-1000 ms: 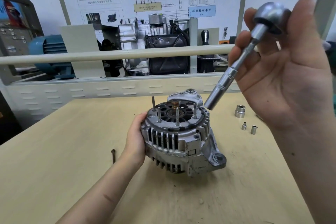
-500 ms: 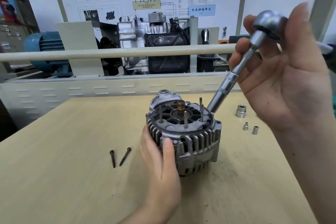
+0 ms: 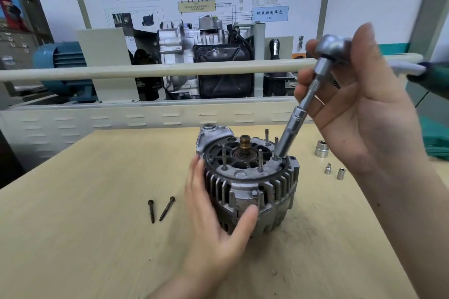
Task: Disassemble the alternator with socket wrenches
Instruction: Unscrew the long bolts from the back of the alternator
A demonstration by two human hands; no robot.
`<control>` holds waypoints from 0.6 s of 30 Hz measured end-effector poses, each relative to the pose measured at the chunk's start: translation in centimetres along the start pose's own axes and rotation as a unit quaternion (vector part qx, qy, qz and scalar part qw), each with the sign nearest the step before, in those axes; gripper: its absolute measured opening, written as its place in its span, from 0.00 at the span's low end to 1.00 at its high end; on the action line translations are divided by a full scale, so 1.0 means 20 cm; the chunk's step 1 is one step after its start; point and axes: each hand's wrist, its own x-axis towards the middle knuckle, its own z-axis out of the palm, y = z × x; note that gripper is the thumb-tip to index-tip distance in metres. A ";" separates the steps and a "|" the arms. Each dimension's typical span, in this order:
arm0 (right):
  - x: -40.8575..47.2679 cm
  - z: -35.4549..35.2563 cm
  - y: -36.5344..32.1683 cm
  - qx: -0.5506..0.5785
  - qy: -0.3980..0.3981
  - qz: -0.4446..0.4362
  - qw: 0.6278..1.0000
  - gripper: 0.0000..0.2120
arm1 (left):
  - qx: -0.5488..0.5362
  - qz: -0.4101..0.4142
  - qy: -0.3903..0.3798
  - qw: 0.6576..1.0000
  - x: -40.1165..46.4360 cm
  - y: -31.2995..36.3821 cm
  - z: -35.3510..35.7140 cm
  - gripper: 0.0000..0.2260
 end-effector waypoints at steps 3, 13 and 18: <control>0.00 -0.01 0.00 -0.004 0.004 0.003 1.000 0.16 | 0.079 0.084 -0.082 0.990 0.13 -0.03 -0.09 0.42; -0.03 -0.02 0.12 -0.026 -0.073 0.060 0.995 0.13 | 0.145 0.121 -0.074 0.979 0.16 -0.06 -0.09 0.31; -0.04 -0.04 0.15 -0.038 -0.103 0.105 0.988 0.11 | 0.171 0.136 -0.060 0.974 0.16 -0.06 -0.07 0.34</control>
